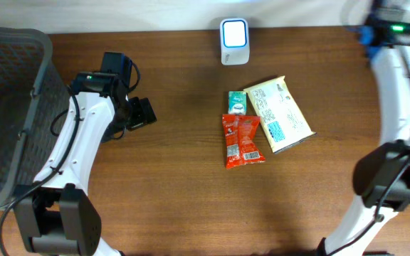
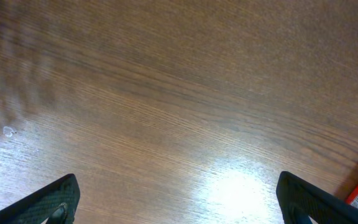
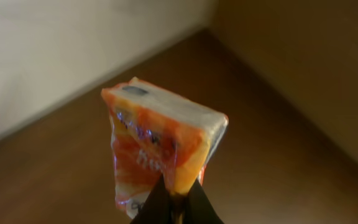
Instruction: Scan the item barcode
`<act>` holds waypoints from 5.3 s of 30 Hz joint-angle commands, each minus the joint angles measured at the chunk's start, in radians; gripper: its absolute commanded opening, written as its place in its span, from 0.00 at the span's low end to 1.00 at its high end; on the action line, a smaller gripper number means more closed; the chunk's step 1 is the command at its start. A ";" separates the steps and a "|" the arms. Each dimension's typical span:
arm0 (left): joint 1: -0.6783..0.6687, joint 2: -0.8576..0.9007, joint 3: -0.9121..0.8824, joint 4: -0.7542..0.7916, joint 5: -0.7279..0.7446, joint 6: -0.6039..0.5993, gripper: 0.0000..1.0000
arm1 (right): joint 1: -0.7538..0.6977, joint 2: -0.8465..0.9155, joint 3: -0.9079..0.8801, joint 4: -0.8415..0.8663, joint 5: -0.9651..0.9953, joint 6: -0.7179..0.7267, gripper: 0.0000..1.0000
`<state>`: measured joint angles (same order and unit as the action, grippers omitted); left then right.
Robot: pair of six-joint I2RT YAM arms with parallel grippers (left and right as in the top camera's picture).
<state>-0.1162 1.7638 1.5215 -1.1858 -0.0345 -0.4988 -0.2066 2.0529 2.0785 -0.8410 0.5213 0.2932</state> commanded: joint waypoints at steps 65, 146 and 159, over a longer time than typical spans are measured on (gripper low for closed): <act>0.001 0.009 -0.003 -0.002 -0.014 -0.002 0.99 | 0.665 0.366 0.051 -0.256 -0.233 0.154 0.53; 0.037 0.020 -0.003 0.026 0.071 -0.006 0.99 | 0.651 0.390 0.294 -0.735 -0.865 -0.263 0.51; 0.124 0.080 -0.003 -0.015 0.071 -0.005 0.99 | 0.724 0.391 0.069 -0.531 -0.965 -0.261 0.43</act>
<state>0.0071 1.8309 1.5215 -1.2068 0.0448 -0.4988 0.5190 2.4416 2.1986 -1.3926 -0.3473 0.0525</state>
